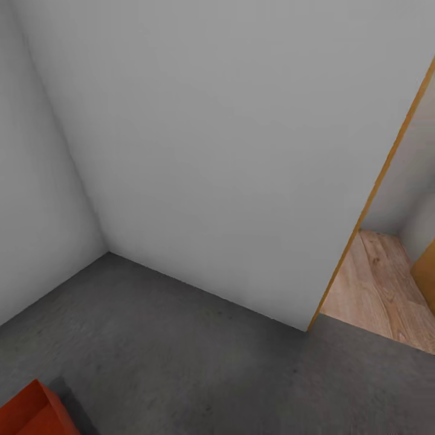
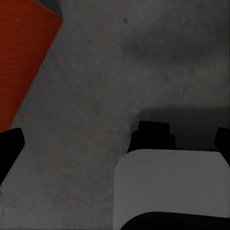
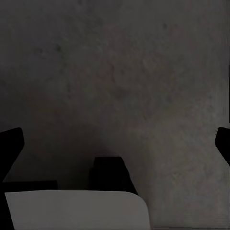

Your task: Move the two storage containers from the living room to the garage. In the garage, place one container on the floor and stack the other container on top of it (either order is fine).

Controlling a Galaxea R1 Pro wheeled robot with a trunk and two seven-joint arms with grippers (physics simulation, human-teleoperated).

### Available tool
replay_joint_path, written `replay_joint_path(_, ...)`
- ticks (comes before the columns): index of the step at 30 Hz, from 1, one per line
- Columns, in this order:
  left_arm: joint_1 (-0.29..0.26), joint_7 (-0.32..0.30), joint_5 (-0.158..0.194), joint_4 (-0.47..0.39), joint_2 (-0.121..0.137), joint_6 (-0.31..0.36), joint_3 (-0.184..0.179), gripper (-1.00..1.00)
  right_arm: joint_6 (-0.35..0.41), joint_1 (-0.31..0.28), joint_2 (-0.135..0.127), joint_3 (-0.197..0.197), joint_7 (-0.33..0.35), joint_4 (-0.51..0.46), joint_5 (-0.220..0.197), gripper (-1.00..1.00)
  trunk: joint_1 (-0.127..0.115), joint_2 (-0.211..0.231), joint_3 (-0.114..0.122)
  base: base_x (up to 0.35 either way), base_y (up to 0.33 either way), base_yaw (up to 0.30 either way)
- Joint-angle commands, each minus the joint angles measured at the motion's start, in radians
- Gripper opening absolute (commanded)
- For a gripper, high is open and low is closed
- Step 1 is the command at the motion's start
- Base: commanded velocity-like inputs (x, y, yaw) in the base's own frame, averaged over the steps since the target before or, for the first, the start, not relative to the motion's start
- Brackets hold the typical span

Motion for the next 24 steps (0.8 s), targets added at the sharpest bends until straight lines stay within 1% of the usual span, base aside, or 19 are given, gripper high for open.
replay_joint_path(1,0.000,0.003,0.004,0.000,0.000,-0.003,-0.006,1.00,-0.002,-0.001,-0.001,0.008,-0.003,0.001,-0.010,1.00,0.000,0.000,-0.001,0.000,0.000,-0.298)
replay_joint_path(24,0.000,0.003,-0.004,-0.006,0.004,-0.006,-0.007,1.00,0.002,0.000,-0.004,0.008,-0.004,-0.004,-0.011,1.00,0.000,0.000,-0.001,0.000,0.000,-0.298)
